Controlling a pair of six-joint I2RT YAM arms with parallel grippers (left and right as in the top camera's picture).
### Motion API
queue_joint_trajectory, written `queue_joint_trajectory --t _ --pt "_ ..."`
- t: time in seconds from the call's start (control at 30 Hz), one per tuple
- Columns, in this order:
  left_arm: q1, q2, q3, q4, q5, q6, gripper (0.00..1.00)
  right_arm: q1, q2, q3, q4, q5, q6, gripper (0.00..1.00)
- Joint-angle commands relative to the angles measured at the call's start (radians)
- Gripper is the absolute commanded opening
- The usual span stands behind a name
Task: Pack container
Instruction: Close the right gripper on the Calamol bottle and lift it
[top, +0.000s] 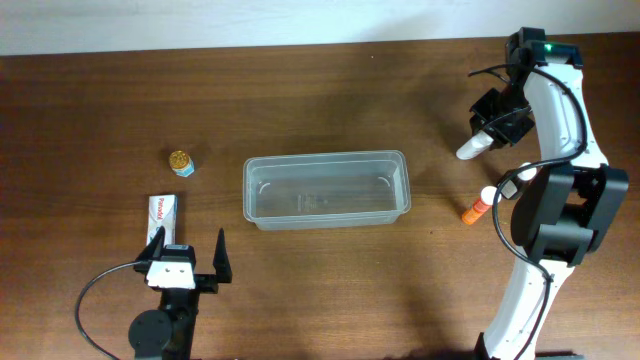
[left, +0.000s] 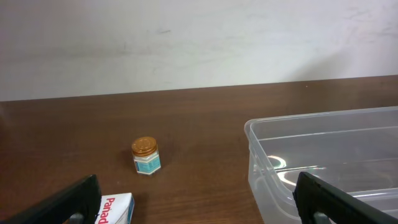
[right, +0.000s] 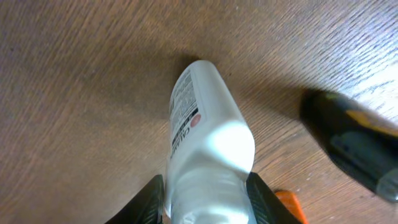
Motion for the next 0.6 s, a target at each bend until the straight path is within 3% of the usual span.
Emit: queue_joint_trajectory --t 0.0,0.57 --pt "0.005 -0.003 -0.005 -0.001 0.011 0.015 0.99 -0.001 0.006 0.007 0.000 0.045 -0.036 0.35" --pt "0.005 -0.003 -0.005 -0.001 0.011 0.015 1.00 0.000 0.049 0.007 0.029 0.021 -0.035 0.34"
